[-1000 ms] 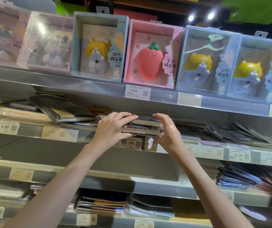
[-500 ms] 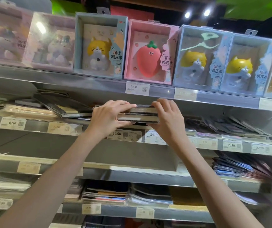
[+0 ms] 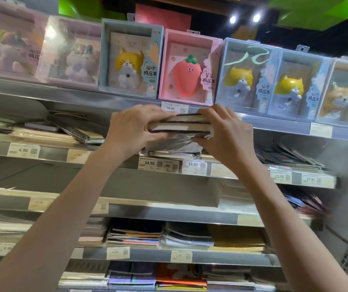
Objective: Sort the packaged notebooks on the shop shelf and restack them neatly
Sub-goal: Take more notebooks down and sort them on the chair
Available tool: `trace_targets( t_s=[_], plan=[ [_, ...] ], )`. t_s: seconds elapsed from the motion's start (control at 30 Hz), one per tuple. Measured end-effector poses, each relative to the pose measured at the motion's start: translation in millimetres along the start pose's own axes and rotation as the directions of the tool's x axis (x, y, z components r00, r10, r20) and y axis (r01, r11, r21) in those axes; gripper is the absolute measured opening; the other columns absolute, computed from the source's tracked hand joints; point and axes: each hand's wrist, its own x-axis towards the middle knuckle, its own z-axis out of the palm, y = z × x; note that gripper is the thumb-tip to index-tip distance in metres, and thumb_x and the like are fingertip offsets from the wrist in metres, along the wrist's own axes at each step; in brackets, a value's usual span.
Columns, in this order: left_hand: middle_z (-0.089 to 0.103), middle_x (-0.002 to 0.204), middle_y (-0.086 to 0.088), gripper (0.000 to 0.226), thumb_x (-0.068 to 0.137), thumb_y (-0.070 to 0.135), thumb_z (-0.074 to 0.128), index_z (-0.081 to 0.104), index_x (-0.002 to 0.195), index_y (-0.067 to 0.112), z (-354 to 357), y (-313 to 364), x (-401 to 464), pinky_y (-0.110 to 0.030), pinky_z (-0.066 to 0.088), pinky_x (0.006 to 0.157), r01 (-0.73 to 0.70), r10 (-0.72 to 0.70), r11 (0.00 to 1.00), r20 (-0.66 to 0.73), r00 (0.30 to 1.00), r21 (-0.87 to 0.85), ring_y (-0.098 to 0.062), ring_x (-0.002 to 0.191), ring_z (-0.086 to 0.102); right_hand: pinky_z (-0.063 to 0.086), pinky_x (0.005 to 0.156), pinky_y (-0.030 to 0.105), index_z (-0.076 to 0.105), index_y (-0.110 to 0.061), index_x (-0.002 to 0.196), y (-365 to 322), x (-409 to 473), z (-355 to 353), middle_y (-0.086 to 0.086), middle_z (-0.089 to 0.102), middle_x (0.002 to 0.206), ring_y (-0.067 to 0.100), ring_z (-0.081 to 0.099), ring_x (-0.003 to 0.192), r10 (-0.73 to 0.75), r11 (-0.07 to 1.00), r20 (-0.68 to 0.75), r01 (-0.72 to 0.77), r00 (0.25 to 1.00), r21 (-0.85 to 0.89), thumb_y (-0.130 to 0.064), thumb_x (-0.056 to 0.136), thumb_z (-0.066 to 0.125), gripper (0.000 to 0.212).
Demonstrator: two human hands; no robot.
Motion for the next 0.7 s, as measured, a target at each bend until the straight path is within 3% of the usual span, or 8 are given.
trace_targets(
  t_s=[0.23, 0.33, 0.43, 0.57, 0.7],
  plan=[
    [0.069, 0.101, 0.010, 0.046, 0.073, 0.051, 0.068, 0.061, 0.117, 0.040, -56, 29, -6, -0.036, 0.049, 0.073, -0.003, 0.009, 0.994, 0.052, 0.999, -0.109, -0.012, 0.088, 0.060, 0.041, 0.061, 0.032, 0.063, -0.017, 0.111, -17, 1, -53, 0.000, 0.063, 0.106, 0.028, 0.061, 0.095, 0.015, 0.996, 0.067, -0.021, 0.998, 0.089, -0.038, 0.060, 0.083, 0.058],
    [0.066, 0.093, 0.017, 0.048, 0.069, 0.060, 0.067, 0.061, 0.114, 0.044, -67, 31, -19, -0.024, 0.041, 0.064, 0.013, -0.003, 0.995, 0.097, 0.995, -0.103, -0.004, 0.079, 0.054, 0.041, 0.063, 0.032, 0.062, -0.020, 0.113, -28, -7, -62, -0.002, 0.062, 0.106, 0.025, 0.060, 0.099, 0.034, 0.993, 0.147, -0.050, 0.989, 0.106, -0.040, 0.061, 0.081, 0.059],
    [0.067, 0.091, 0.020, 0.050, 0.063, 0.070, 0.059, 0.061, 0.109, 0.052, -69, 27, -37, -0.028, 0.043, 0.067, 0.053, -0.033, 0.992, 0.163, 0.986, -0.115, -0.003, 0.083, 0.058, 0.039, 0.066, 0.030, 0.058, -0.026, 0.119, -41, -18, -68, -0.007, 0.059, 0.110, 0.020, 0.056, 0.106, 0.055, 0.989, 0.247, -0.086, 0.968, 0.119, -0.043, 0.065, 0.078, 0.059],
    [0.069, 0.096, 0.019, 0.049, 0.053, 0.079, 0.056, 0.060, 0.097, 0.058, -59, 16, -65, -0.030, 0.048, 0.079, 0.188, -0.129, 0.964, 0.285, 0.950, -0.190, 0.000, 0.090, 0.061, 0.033, 0.068, 0.028, 0.047, -0.032, 0.129, -58, -38, -65, -0.012, 0.052, 0.117, 0.013, 0.050, 0.109, 0.035, 0.987, 0.471, -0.103, 0.882, 0.119, -0.053, 0.072, 0.069, 0.064],
    [0.065, 0.097, 0.024, 0.037, 0.058, 0.074, 0.062, 0.061, 0.090, 0.057, -36, 4, -104, -0.027, 0.044, 0.079, 0.308, -0.179, 0.929, 0.479, 0.859, -0.206, 0.002, 0.096, 0.059, 0.039, 0.067, 0.029, 0.048, -0.029, 0.126, -73, -74, -43, -0.012, 0.054, 0.115, 0.011, 0.052, 0.099, -0.002, 0.967, 0.641, -0.161, 0.768, 0.196, -0.055, 0.073, 0.068, 0.063]
  ],
)
